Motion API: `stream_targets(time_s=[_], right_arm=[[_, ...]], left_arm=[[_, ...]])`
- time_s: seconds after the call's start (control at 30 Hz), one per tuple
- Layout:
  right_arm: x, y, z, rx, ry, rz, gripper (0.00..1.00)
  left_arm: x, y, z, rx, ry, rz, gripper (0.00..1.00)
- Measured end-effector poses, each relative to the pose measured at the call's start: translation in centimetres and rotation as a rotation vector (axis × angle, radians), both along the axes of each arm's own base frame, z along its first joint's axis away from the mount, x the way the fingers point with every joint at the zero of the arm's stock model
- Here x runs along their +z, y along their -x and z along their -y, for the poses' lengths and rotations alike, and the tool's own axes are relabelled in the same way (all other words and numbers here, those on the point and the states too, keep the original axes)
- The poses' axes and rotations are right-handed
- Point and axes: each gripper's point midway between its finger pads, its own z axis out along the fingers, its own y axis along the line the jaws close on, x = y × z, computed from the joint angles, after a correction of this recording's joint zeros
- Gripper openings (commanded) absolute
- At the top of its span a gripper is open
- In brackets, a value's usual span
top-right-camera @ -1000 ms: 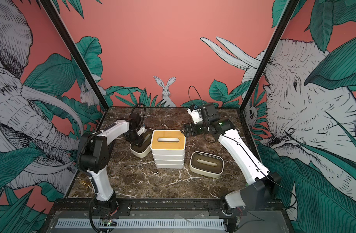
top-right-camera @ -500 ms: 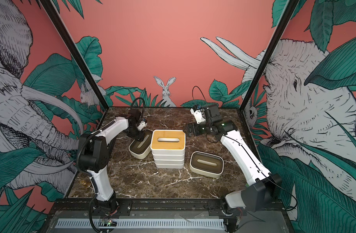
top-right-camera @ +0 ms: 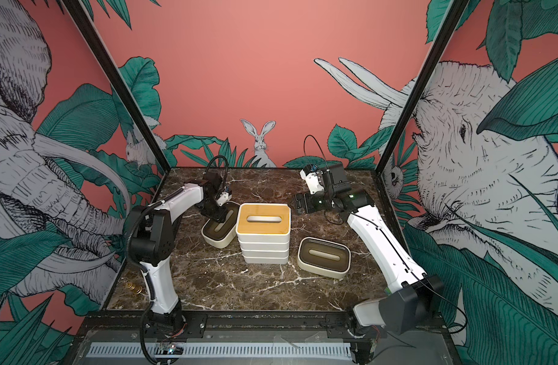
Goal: Stack the tissue boxes
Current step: Pick up the tissue box from the center of the board.
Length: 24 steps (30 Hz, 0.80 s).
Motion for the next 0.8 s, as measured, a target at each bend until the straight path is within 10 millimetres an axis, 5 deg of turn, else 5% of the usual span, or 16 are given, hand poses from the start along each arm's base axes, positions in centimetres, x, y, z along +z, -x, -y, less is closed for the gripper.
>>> stream_targets(time_s=[0.47,0.8], right_arm=[[1.0,0.3,-0.1,0.013,-0.027,0.022,0.98],[1.3,0.8,-0.5,0.043,-0.047,0.019,0.98]], left_arm=[[0.1,0.4,-0.7,-0.031,-0.032,0.021,0.20],[1.2,0.4,-1.7,-0.072,-0.085,0.012,0.19]])
